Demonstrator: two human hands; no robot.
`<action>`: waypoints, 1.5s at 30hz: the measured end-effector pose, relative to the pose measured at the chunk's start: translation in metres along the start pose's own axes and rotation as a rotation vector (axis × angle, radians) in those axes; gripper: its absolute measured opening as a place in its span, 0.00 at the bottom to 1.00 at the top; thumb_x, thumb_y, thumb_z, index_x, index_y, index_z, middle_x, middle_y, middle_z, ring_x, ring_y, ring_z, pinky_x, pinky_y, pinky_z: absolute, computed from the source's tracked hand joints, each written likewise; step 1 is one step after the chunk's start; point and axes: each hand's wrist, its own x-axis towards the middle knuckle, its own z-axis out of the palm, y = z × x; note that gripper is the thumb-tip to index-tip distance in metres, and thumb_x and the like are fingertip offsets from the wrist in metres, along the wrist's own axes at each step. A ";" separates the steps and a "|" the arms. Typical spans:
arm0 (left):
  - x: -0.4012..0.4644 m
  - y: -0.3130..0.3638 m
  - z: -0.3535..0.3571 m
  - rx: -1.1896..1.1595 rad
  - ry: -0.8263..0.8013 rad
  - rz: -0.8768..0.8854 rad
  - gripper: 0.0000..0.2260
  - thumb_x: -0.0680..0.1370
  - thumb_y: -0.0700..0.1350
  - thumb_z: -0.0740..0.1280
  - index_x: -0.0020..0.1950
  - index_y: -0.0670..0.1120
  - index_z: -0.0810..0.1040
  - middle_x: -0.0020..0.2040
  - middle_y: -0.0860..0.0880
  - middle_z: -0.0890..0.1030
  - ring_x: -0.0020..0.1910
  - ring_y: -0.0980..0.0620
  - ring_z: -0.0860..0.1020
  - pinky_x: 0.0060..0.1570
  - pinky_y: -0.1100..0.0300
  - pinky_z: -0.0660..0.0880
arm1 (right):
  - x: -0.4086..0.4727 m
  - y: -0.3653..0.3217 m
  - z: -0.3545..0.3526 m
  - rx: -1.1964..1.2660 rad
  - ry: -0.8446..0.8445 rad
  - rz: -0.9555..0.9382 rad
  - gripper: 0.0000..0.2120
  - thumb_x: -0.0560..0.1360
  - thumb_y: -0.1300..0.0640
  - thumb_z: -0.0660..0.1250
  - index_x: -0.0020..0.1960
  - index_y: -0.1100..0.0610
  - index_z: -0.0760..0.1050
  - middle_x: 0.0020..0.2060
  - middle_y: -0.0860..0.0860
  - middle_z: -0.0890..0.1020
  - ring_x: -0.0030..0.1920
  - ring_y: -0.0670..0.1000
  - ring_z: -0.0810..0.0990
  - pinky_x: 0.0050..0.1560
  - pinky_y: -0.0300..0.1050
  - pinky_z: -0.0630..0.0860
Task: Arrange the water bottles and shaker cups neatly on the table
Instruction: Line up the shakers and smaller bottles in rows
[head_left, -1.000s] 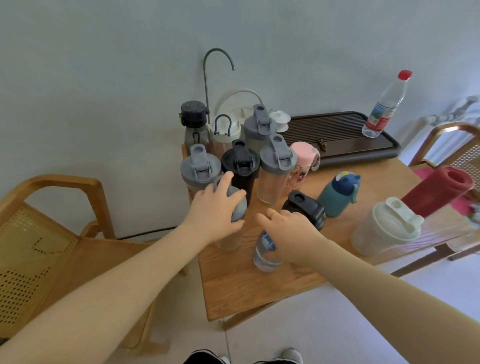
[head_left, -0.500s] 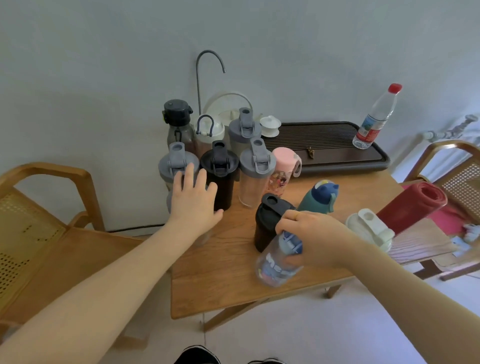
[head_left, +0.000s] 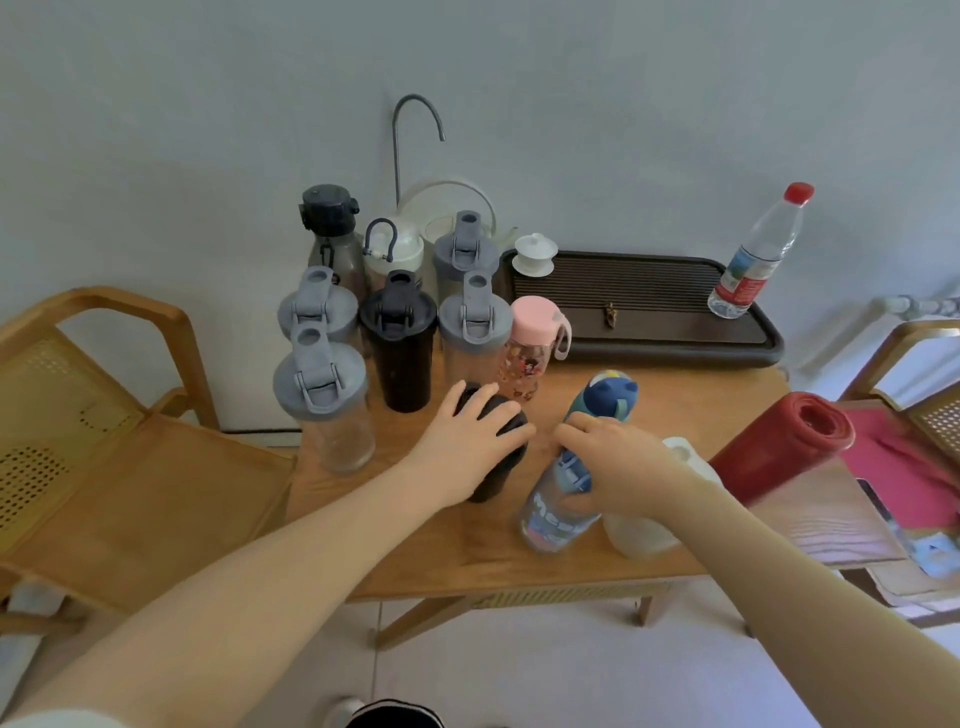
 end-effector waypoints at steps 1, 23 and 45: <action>-0.002 -0.005 -0.001 0.030 0.006 0.018 0.30 0.77 0.39 0.63 0.74 0.52 0.53 0.76 0.47 0.54 0.75 0.41 0.47 0.72 0.43 0.45 | 0.005 0.003 0.002 -0.006 0.000 -0.013 0.19 0.70 0.47 0.68 0.56 0.53 0.68 0.52 0.48 0.71 0.45 0.48 0.68 0.42 0.40 0.65; -0.078 -0.103 -0.013 -0.254 0.184 -0.530 0.42 0.70 0.58 0.70 0.75 0.52 0.49 0.77 0.44 0.40 0.75 0.40 0.46 0.70 0.43 0.57 | 0.061 -0.017 -0.025 -0.088 0.146 -0.097 0.32 0.68 0.34 0.65 0.63 0.53 0.65 0.61 0.50 0.72 0.61 0.54 0.71 0.61 0.48 0.67; -0.075 -0.156 0.005 -0.203 0.031 -0.379 0.44 0.70 0.58 0.69 0.75 0.55 0.42 0.76 0.45 0.40 0.73 0.35 0.49 0.68 0.43 0.62 | 0.135 -0.117 -0.002 0.103 0.184 0.119 0.47 0.69 0.44 0.71 0.76 0.51 0.46 0.77 0.54 0.45 0.73 0.60 0.59 0.68 0.56 0.65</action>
